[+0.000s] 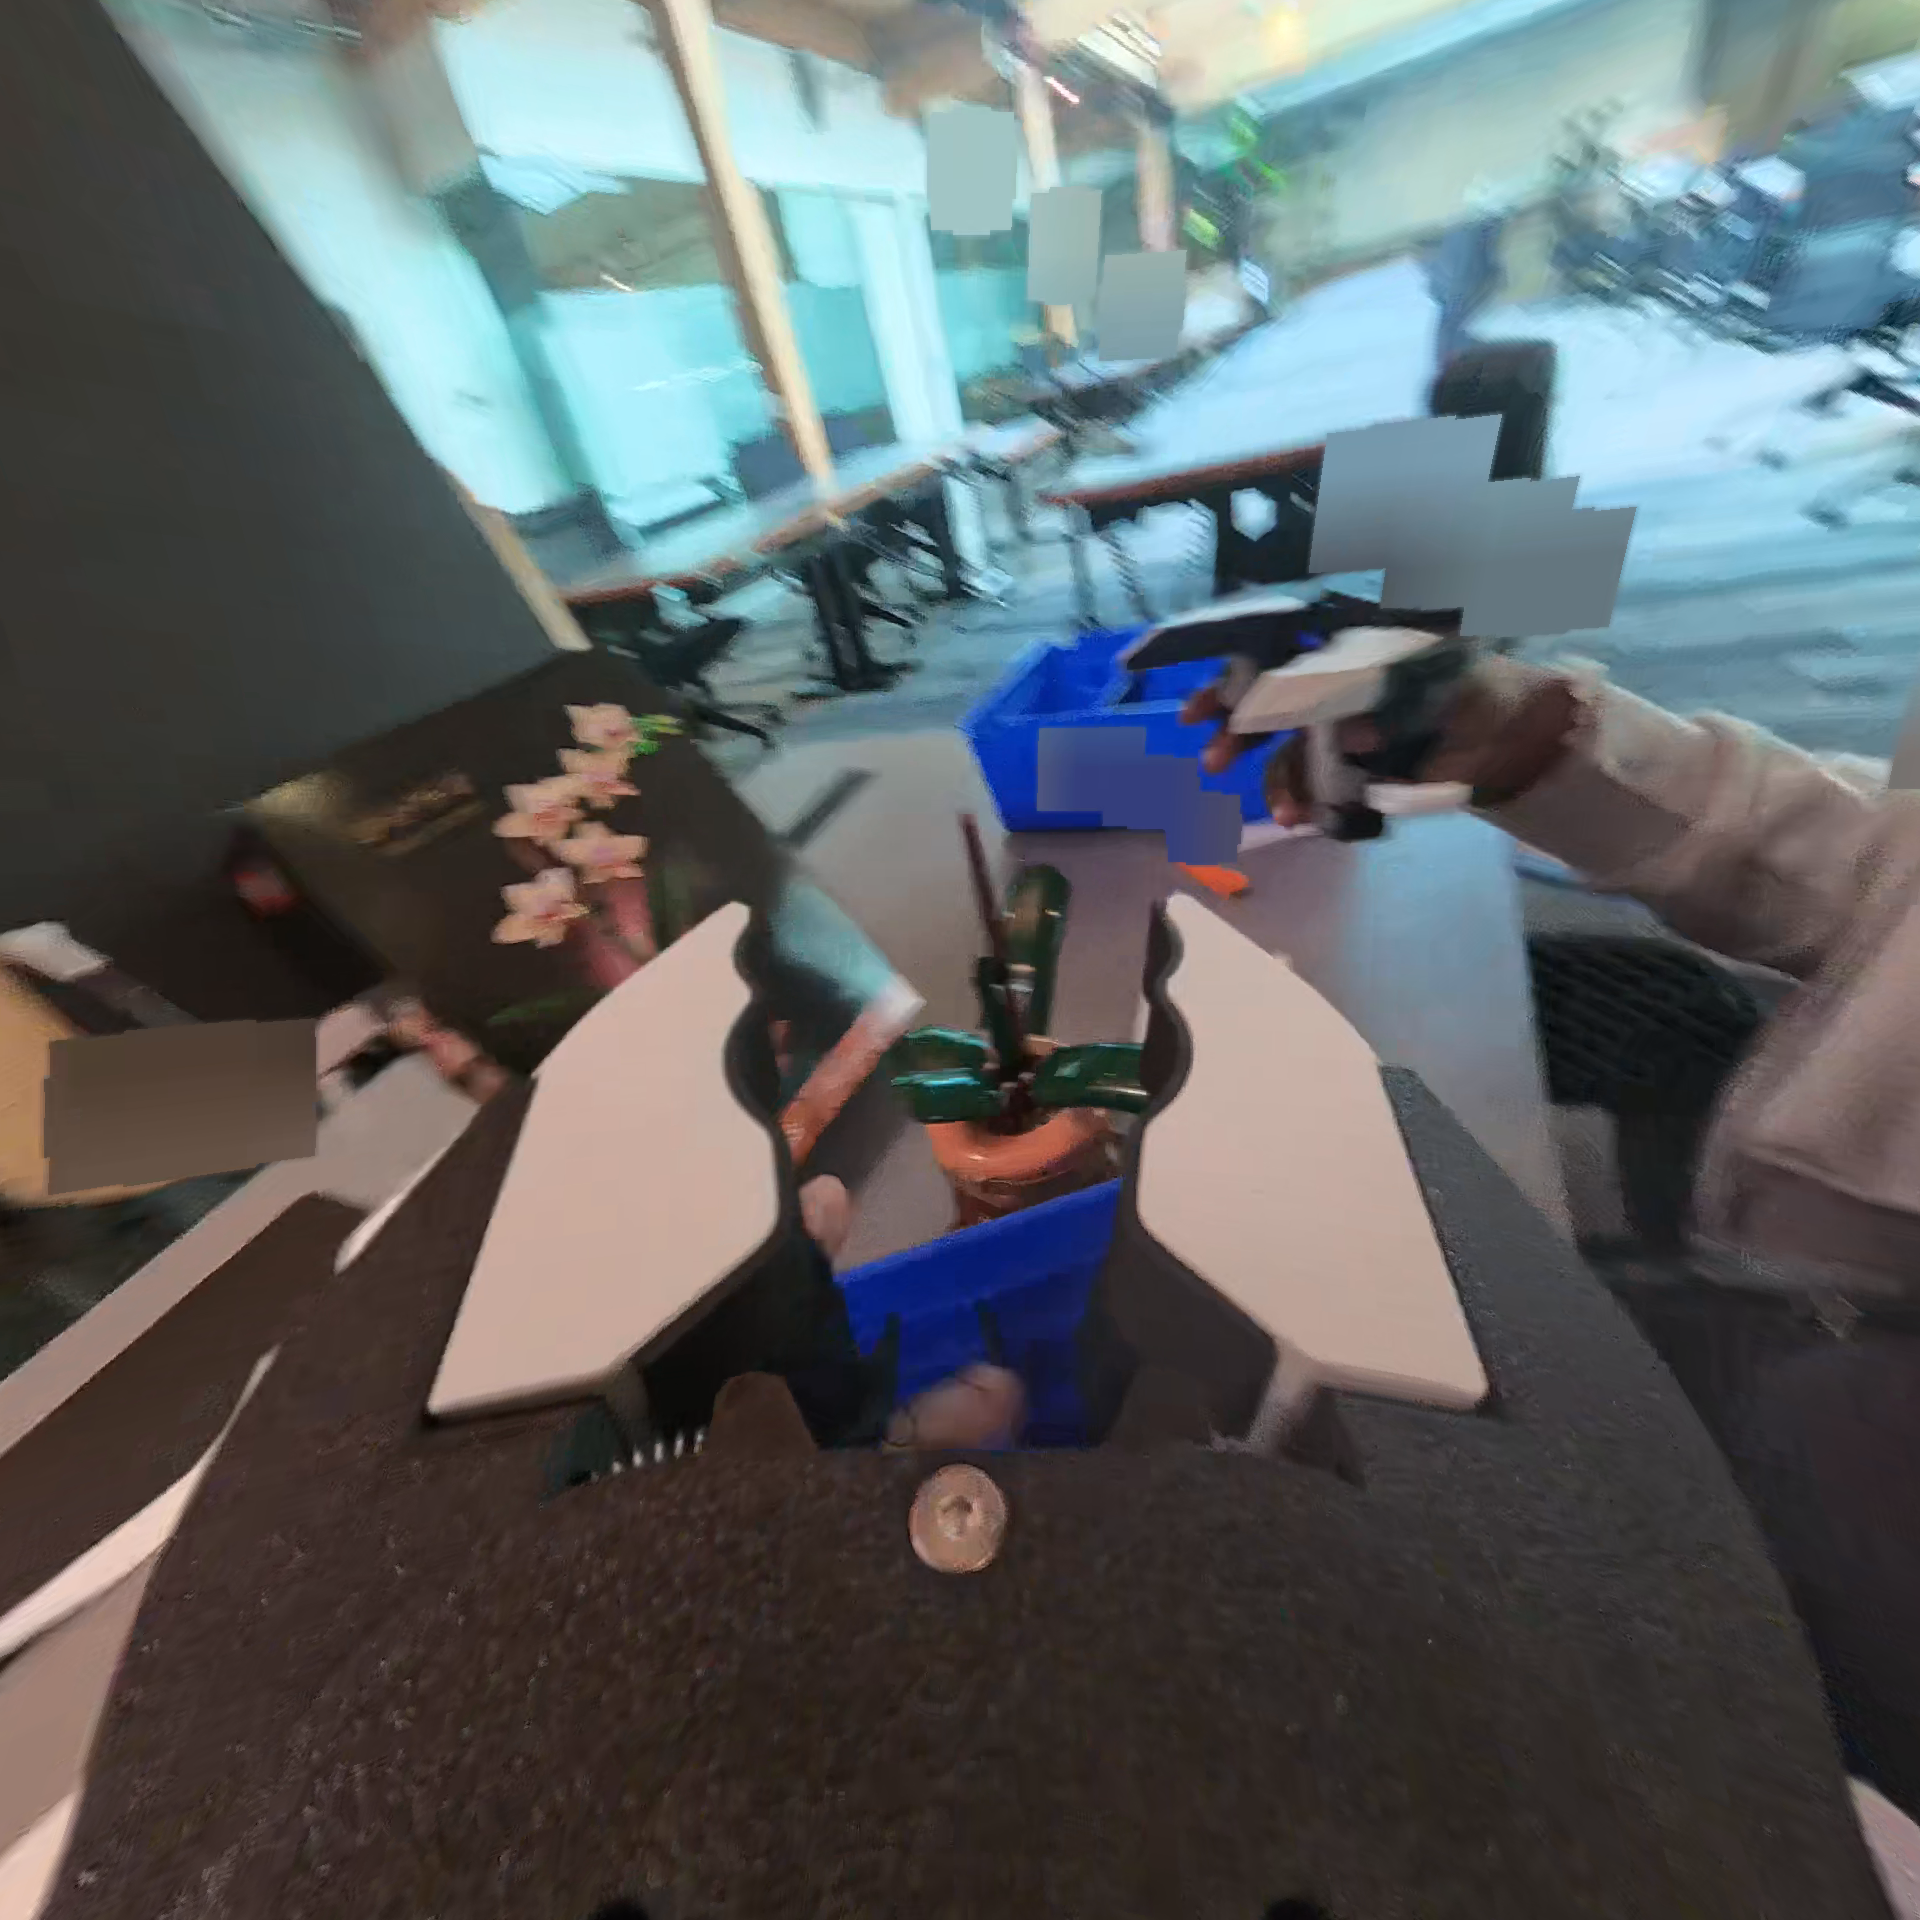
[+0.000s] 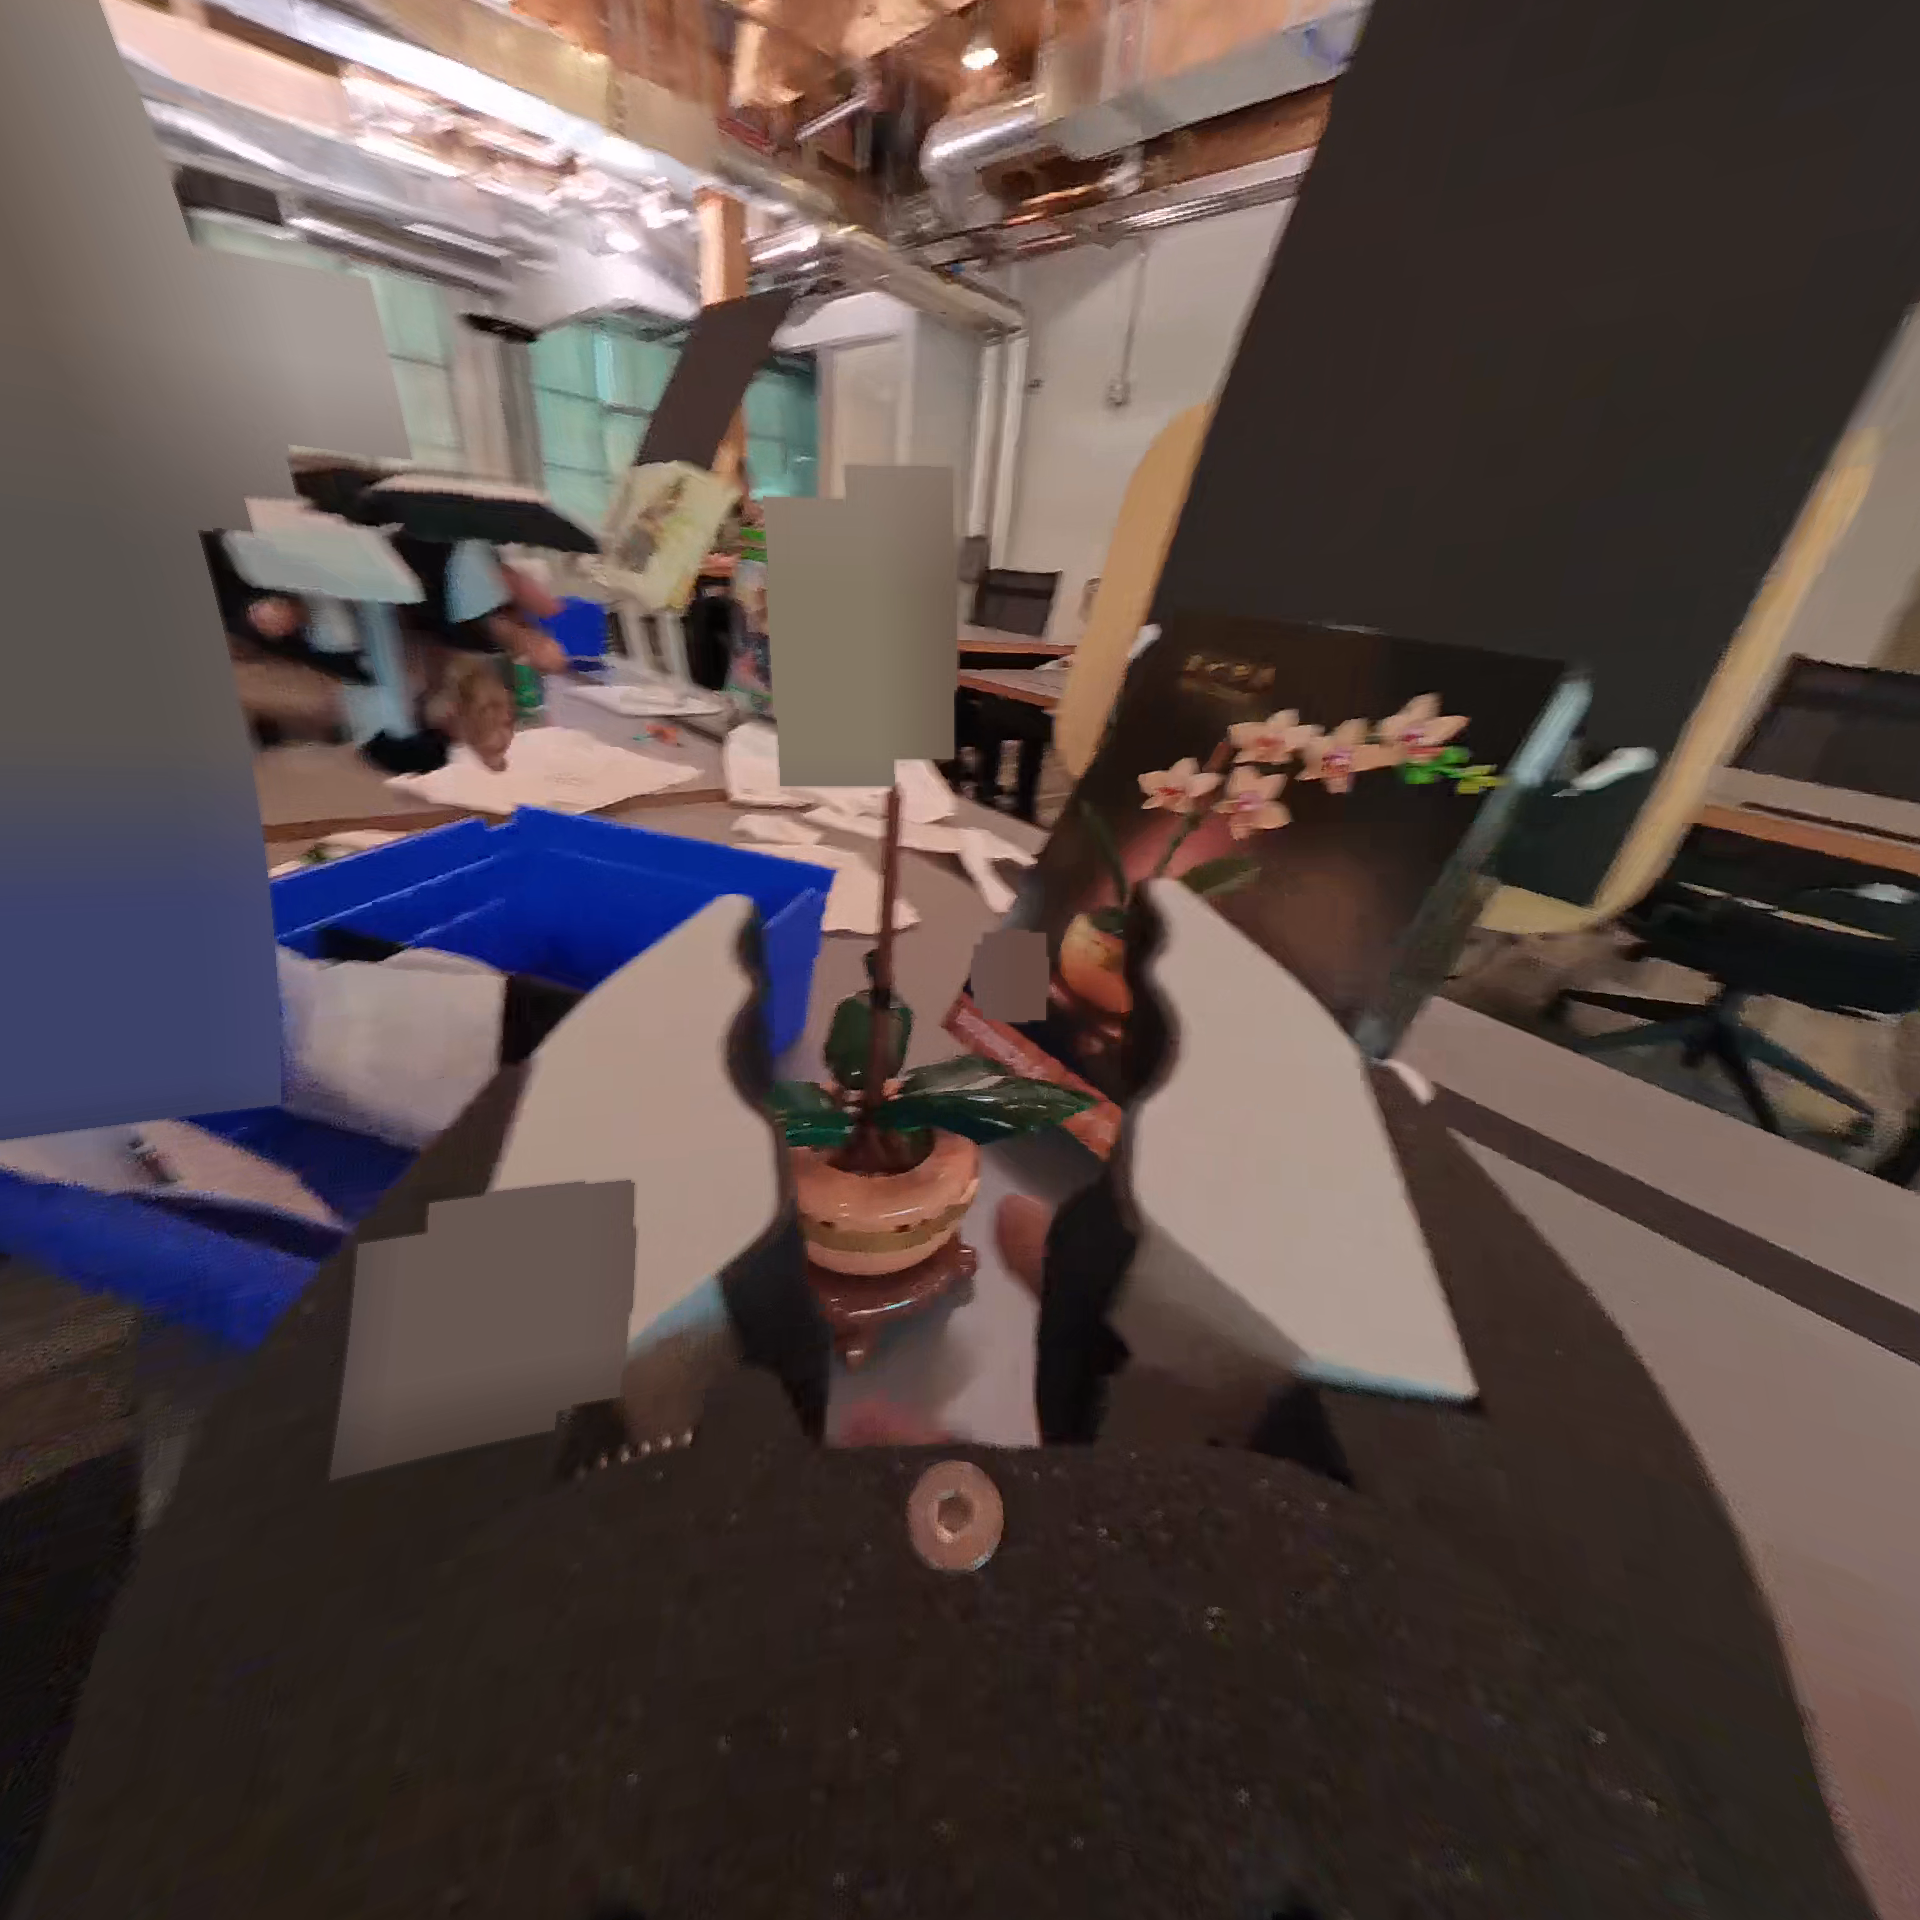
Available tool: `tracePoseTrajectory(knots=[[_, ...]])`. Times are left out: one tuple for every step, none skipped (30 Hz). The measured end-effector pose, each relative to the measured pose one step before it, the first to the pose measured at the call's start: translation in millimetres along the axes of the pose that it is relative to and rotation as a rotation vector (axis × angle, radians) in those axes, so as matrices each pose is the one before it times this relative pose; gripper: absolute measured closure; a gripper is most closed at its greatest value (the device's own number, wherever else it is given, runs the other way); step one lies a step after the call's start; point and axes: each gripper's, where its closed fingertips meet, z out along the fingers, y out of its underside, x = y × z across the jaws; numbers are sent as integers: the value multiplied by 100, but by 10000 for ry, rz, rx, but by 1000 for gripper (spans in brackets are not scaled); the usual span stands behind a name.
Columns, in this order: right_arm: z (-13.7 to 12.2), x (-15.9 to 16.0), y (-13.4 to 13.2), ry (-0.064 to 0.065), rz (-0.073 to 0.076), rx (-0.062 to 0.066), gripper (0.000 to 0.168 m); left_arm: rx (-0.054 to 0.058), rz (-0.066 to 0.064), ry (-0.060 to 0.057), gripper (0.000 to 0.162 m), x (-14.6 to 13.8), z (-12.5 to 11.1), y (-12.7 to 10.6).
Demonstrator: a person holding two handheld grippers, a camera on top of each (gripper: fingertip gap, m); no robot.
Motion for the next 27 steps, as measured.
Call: tracePoseTrajectory(knots=[[803, -987, 518, -801, 111, -225, 113, -481, 82, 877, 97, 766, 1608, 148], [959, -524, 757, -490, 233, -444, 114, -491, 142, 805, 103, 527, 1650, 362], [1037, 0, 867, -75, 199, -584, 116, -452, 263, 577, 107, 108, 1651, 533], [1027, 79, 786, 60, 64, -569, 117, -498, 412, 321, 111, -295, 1634, 809], [993, 183, 526, 151, -53, -427, 120, -629, 602, 189, 117, -498, 1537, 1155], [931, 110, 207, 46, -113, -276, 126, -705, 701, 138, 120, -531, 1420, 1340], [749, -181, -15, -152, -69, -180, 126, -600, 546, 46, 120, -573, 1307, 1225], [601, -173, -210, -168, 6, -126, 128, -364, 223, 102, 123, -368, 1177, 889], [451, 26, -363, -49, -10, -59, 131, -105, -92, 225, 124, -97, 960, 473], [323, 287, -433, 105, -32, 2, 136, 138, -287, 206, 125, -31, 722, 86], [233, 253, -501, 67, -58, 55, 143, 301, -313, 161, 125, 3, 495, -153], [159, 77, -525, -33, -20, 103, 144, 363, -245, 113, 125, -8, 327, -244], [172, 96, -372, -6, 30, 53, 144, 356, -192, 45, 125, -69, 229, -270], [248, 141, -177, 38, -2, -37, 144, 308, -173, 28, 125, -90, 153, -259], [222, 118, -36, 65, -82, -85, 144, 243, -154, 22, 125, -87, 134, -236], [214, 104, -9, 73, -113, -62, 144, 194, -131, -29, 125, -127, 79, -239], [139, 14, 150, 48, -90, -98, 145, 117, -102, -8, 125, -31, 48, -211], [175, -116, 308, -18, -72, -192, 144, -35, -47, 92, 125, 146, 95, -12], [235, -64, 428, -11, -30, -232, 144, -191, 18, 116, 124, 163, 137, 240], [314, 15, 460, 36, 64, -247, 143, -288, 73, 80, 122, 131, 171, 421], [275, 25, 448, 6, 128, -180, 143, -300, 105, 2, 123, 41, 154, 486], [239, -49, 396, -73, 155, -108, 144, -251, 108, -28, 124, 13, 186, 469], [169, -27, 360, -71, 104, -102, 147, -196, 91, 57, 124, 146, 176, 415], [104, 203, 198, 79, 57, -6, 154, -145, 46, 84, 125, 202, 185, 328], [70, -36, -60, -85, 61, 130, 161, -89, 23, 33, 127, 130, 181, 238], [97, -201, 10, -143, 154, 18, 162, -79, 62, -9, 128, 51, 167, 198], [60, -100, 24, -43, 122, -16, 162, -112, 107, -22, 129, 36, 130, 185]])
